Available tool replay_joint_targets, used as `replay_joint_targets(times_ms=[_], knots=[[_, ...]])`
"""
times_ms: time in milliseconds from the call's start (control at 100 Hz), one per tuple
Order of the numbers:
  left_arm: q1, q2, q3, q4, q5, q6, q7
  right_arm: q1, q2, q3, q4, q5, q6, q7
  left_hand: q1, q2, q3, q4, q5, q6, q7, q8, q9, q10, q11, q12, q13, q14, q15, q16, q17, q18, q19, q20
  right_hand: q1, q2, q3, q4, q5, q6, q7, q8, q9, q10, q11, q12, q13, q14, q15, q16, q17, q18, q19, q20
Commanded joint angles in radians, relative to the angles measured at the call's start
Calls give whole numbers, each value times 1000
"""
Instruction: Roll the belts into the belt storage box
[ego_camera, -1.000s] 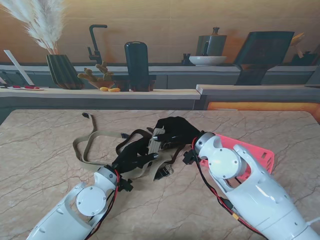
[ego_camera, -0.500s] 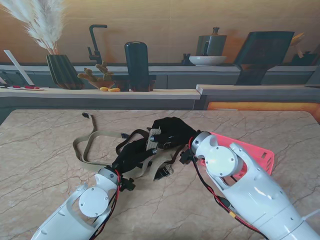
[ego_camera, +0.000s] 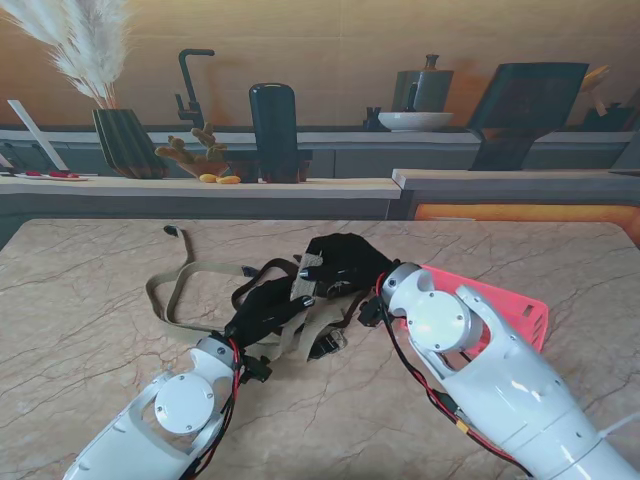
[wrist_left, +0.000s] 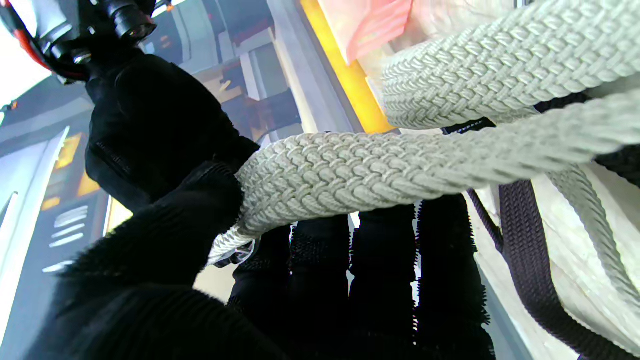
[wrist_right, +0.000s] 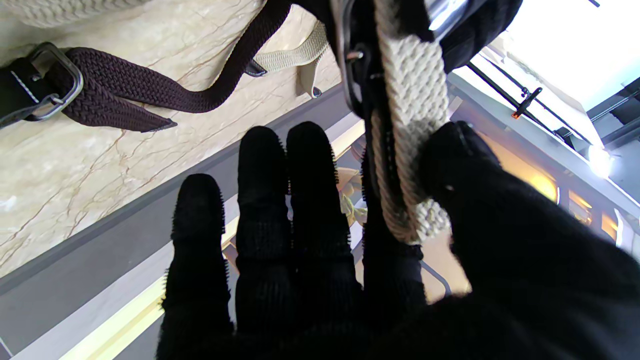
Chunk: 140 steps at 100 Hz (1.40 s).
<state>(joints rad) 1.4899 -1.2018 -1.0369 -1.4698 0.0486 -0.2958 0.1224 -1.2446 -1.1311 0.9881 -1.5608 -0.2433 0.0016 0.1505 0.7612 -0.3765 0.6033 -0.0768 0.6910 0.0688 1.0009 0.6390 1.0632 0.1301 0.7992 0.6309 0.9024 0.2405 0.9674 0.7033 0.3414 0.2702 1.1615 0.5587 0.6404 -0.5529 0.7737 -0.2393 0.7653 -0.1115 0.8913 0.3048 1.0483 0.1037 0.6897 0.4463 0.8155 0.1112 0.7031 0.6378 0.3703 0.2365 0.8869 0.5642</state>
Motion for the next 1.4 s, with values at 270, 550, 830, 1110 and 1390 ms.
replay_joint_targets(times_ms=[270,550,830,1110,1390], knots=[[46,0,-20,-72,-157,78,-74,-20,-11,16,-7,-42,-24,-55,-35,-45,163,59,75,8,108,59,92,24,113,53,103,10,132,52,40,-18,102,50,-141,85,52,103,-167,-36,-205,147,-213,41,-85,-28,-104,-13,-103,-55,-30,-34,-49,43],[78,-6,-48,-132,-283,194,-101,-19,-19,31,74,-279,-217,-255,-15,-7,130,40,87,62,115,76,122,29,121,45,132,35,152,33,50,0,139,68,-218,-2,157,145,-420,-109,-240,253,-447,14,-80,-48,-201,-61,-148,-102,-62,-73,-68,37],[96,-21,-79,-177,-417,323,-103,38,-8,0,214,-569,-432,-481,31,110,-29,26,101,96,105,85,137,29,113,13,146,44,153,-8,61,5,151,75,-143,-139,289,126,-607,-329,-61,216,-564,-45,-73,-103,-291,-77,-203,-186,-117,-98,-37,-9],[88,-45,-84,-205,-579,416,-79,132,11,-115,336,-735,-486,-633,109,166,-164,12,58,98,95,86,99,21,104,3,117,34,137,-18,41,-13,137,70,-157,-155,270,111,-556,-333,-19,180,-632,-2,-44,-104,-350,-55,-169,-194,-175,-91,9,-33],[75,-62,-61,-218,-649,435,-36,182,-2,-183,415,-739,-479,-712,113,178,-187,16,50,92,95,76,95,16,97,-7,114,20,130,-25,46,-30,134,67,-177,-98,261,111,-488,-322,17,168,-608,7,2,-91,-350,-51,-120,-187,-190,-86,52,-49]])
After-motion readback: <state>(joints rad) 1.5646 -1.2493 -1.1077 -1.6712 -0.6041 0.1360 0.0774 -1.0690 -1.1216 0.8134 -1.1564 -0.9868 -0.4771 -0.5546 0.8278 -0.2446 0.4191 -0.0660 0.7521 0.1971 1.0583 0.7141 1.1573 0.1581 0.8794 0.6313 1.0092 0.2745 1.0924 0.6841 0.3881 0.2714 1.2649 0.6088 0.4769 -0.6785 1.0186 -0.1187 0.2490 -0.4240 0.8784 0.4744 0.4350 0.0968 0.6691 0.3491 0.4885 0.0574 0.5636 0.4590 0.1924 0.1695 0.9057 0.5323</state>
